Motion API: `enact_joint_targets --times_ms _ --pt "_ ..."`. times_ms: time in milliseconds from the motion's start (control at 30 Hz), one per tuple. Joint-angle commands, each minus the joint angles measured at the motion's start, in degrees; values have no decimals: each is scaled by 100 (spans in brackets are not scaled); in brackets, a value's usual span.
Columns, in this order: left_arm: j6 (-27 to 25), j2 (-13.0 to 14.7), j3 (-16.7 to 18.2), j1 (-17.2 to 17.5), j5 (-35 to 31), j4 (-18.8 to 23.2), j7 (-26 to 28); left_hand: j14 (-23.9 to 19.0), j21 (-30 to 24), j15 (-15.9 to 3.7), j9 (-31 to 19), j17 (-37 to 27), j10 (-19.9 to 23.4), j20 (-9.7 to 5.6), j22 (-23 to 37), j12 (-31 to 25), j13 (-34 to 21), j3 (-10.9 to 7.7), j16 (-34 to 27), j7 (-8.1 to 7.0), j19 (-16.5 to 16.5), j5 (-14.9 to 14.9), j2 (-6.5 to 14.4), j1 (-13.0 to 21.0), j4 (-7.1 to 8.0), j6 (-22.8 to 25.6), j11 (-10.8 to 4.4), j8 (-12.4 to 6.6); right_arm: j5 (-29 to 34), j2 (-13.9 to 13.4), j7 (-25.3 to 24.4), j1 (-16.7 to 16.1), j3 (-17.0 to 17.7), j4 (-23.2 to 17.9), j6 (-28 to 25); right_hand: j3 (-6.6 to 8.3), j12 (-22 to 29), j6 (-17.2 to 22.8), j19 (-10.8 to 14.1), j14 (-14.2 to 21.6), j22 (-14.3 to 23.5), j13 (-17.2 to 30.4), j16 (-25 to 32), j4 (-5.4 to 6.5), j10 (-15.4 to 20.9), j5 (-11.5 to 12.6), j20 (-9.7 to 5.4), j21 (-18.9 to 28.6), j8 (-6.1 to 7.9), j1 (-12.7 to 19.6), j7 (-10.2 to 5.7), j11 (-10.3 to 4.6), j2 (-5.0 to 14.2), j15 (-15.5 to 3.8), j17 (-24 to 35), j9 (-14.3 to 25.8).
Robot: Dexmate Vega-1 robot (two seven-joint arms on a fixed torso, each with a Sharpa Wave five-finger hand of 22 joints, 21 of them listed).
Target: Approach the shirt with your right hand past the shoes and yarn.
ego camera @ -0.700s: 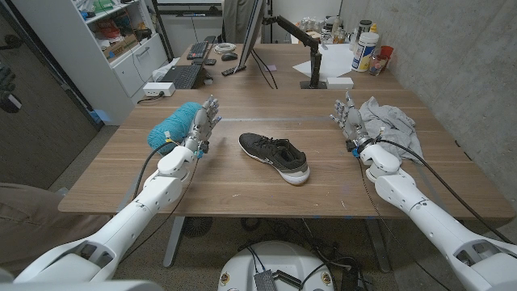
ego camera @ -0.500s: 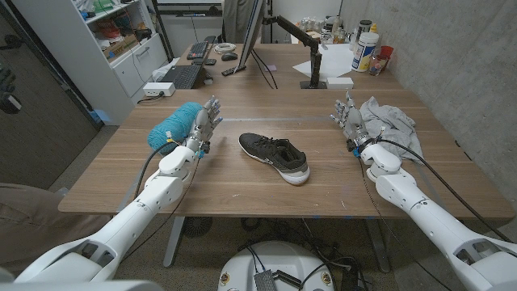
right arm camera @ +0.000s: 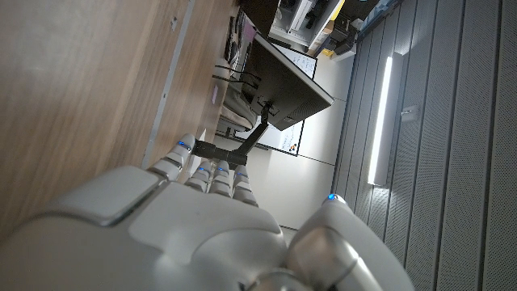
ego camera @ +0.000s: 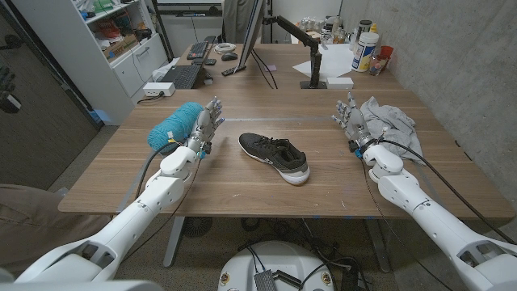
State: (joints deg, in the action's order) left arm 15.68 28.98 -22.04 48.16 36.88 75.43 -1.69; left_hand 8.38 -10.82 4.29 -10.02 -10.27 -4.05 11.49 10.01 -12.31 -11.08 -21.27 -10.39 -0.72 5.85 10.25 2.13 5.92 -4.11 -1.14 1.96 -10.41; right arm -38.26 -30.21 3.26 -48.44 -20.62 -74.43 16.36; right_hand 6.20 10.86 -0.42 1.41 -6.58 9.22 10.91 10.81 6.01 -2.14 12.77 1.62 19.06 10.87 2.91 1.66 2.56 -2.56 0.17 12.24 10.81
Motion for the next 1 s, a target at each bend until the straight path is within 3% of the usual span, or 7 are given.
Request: enact_joint_targets --times_ms 33,533,567,833,1000 --pt "34 48 27 99 -40 144 102 79 -34 -3 -19 -16 -42 20 13 -25 -19 -44 -19 -19 9 29 14 64 -6 -43 10 -38 93 -61 6 -17 11 -19 113 23 34 -18 52 -30 32 18 36 -22 -21 28 -23 -35 32 43 16 -51 13 -21 -3 5" --pt "48 94 58 155 -36 243 119 110 -30 -16 -19 -15 -39 11 13 -23 -19 -58 -14 -19 15 24 28 82 -27 -49 4 -33 556 -125 -217 92 -88 33 297 14 30 -18 19 -82 33 12 22 -30 -33 30 -31 -106 32 50 -16 -92 22 -63 -27 4" --pt "49 97 55 139 -39 218 100 112 -30 -14 -19 -15 -39 15 13 -23 -19 -58 -14 -19 16 24 28 82 -28 -50 13 -33 869 -188 -455 100 -147 -4 317 13 29 -12 3 -101 33 11 15 -32 -36 30 -36 -120 35 52 -21 -93 24 -67 -30 3" --pt "74 113 55 111 -57 186 63 118 -29 -16 -18 -15 -36 11 13 -23 -19 -62 -15 -14 17 22 32 88 -36 -47 14 -33 1135 -271 -694 88 -183 -119 263 3 35 0 -114 -225 34 7 -16 -45 -26 31 11 -228 39 65 -46 -113 30 -146 -51 2" --pt "92 151 90 162 -49 264 85 132 -29 -13 -18 -15 -51 11 13 -17 -19 -65 -12 -14 18 21 34 91 -41 -47 27 -32 1564 -348 -872 158 -299 -105 323 -4 10 -31 -226 -434 37 6 -51 -59 -106 31 -11 -352 26 81 -162 -234 51 -194 -68 1"
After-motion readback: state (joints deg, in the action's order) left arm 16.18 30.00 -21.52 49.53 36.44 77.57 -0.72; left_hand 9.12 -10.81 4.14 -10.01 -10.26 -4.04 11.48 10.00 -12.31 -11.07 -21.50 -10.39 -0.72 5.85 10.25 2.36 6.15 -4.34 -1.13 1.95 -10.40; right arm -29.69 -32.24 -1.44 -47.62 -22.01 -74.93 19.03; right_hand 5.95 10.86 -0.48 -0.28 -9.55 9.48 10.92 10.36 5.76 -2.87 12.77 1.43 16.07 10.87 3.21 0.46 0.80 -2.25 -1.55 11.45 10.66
